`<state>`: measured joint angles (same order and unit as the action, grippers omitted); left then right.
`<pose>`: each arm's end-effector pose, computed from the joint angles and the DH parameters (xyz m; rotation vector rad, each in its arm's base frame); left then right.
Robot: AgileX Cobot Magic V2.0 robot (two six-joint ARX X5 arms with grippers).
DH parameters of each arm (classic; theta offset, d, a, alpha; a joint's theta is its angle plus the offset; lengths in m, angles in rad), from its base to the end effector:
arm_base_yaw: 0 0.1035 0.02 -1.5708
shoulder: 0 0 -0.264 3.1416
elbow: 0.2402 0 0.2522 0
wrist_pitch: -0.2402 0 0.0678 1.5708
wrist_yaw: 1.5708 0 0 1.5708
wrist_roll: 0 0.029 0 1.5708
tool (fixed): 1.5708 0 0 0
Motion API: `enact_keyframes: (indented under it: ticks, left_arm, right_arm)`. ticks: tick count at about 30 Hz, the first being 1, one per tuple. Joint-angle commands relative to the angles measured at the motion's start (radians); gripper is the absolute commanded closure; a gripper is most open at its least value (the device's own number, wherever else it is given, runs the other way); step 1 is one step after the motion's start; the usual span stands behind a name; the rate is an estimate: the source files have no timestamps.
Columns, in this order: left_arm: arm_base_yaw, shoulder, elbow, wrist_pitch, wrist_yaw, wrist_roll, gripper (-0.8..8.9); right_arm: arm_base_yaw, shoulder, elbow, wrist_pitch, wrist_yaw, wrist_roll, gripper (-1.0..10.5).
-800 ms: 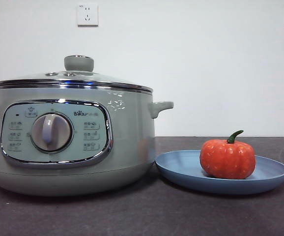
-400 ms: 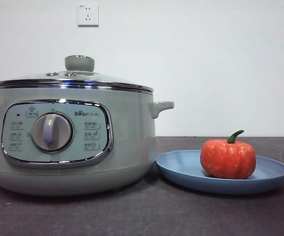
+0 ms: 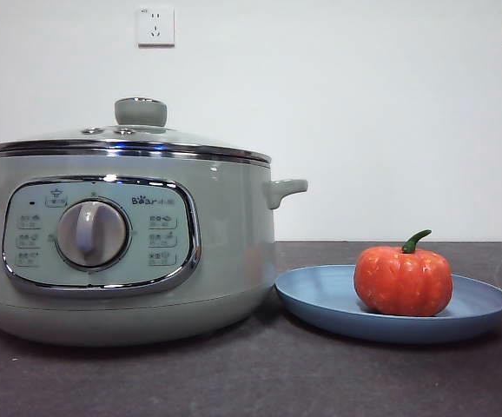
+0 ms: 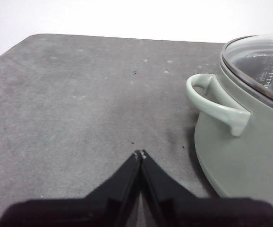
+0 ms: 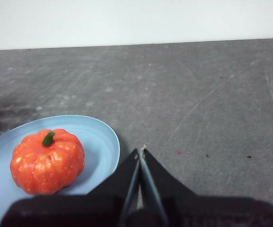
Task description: Take the pumpkin out from the steamer,put the pumpkin in the blue plate,close the lid
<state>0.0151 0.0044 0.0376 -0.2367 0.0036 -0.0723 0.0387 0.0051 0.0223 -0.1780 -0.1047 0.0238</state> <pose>0.0936 0.0013 0.1532 -0.0739 0.2030 0.0188 0.0951 0.0067 0.1536 0.0290 0.1625 0.1412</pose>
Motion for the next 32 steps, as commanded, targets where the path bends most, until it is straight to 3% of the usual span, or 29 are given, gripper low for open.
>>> enact_keyframes:
  ticks: [1,32]
  left_arm:
    - [0.004,-0.003,-0.018,0.008,0.001,-0.006,8.16]
    - [0.004,-0.003,-0.018,0.008,0.0,-0.006,8.16]
  right_arm:
    - [-0.001,-0.004,-0.015,0.04,0.0,0.01,9.5]
    - [0.002,-0.002,-0.014,0.002,0.006,0.008,9.5]
